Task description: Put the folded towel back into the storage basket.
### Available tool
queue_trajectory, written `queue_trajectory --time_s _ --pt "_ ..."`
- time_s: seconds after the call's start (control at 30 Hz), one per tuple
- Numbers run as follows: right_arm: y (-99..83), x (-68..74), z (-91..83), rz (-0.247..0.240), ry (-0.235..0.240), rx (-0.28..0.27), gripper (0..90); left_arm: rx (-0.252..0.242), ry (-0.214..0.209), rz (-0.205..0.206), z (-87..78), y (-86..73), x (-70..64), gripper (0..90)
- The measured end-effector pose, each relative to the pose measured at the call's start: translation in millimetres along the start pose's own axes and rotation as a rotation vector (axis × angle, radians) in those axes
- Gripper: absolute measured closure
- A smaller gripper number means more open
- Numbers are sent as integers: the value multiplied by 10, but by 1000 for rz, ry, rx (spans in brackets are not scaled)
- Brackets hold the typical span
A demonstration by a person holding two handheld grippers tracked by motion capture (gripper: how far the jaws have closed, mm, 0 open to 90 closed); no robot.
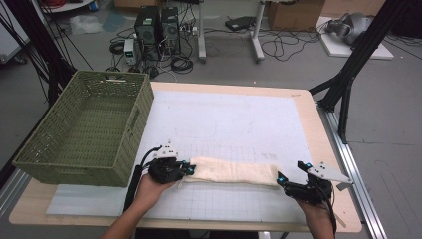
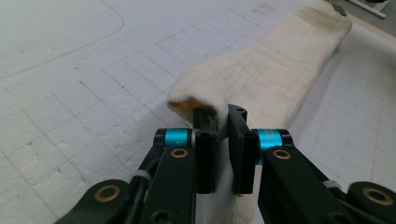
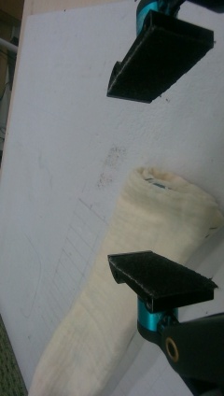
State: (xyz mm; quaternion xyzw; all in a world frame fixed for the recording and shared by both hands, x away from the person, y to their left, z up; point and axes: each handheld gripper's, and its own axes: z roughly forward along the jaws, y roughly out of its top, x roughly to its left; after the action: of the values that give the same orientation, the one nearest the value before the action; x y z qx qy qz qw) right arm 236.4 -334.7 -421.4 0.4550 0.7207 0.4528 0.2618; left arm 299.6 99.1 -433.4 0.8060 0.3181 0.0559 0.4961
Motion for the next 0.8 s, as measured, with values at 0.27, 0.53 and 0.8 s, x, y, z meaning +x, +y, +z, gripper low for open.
queue_trajectory --time_s 0.27,0.53,0.8 --pt "-44 34 168 53 41 41 153 -20 -1 12 -18 -10 1 820" --pt "-108 48 314 52 34 139 156 -26 4 31 -22 -32 -5 820" --pt "-141 62 374 58 27 204 244 -29 6 39 -44 -102 29 818"
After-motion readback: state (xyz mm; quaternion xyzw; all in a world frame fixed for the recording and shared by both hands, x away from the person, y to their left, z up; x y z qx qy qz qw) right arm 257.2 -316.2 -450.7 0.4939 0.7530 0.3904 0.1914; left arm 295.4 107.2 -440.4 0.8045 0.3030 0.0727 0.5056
